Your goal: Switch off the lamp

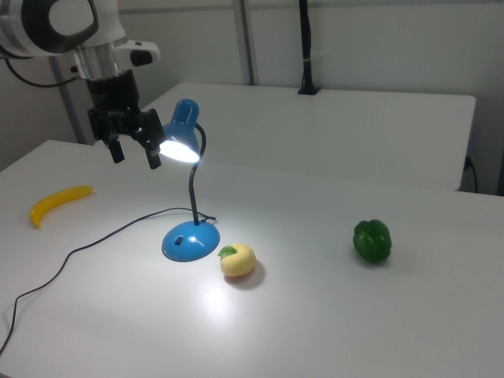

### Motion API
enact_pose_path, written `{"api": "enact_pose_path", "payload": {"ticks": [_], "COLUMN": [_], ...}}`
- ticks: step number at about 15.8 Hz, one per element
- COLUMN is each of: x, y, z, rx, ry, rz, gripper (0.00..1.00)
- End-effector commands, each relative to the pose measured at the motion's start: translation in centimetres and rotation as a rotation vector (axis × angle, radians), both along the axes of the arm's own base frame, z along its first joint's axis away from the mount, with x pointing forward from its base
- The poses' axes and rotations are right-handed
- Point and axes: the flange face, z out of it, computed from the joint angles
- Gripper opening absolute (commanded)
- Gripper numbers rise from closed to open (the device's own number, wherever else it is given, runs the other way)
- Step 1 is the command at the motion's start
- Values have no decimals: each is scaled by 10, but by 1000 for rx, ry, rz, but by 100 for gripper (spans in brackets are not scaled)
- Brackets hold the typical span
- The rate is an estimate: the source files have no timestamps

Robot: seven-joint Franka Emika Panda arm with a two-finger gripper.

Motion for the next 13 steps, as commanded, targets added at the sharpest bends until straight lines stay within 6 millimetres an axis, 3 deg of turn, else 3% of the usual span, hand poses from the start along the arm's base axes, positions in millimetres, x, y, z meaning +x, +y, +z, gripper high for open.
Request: {"api": "enact_pose_path", "payload": {"ticks": [1,7,9,13], "x": [2,3,3,3], "y": [4,2,1,-1], "z": [0,-1,-2,-1], "rx": [-6,-6,-6,-6], "ry": [-13,-13,-9,-12], "rz": [22,18,27,25], "gripper": [100,99,77,16]}}
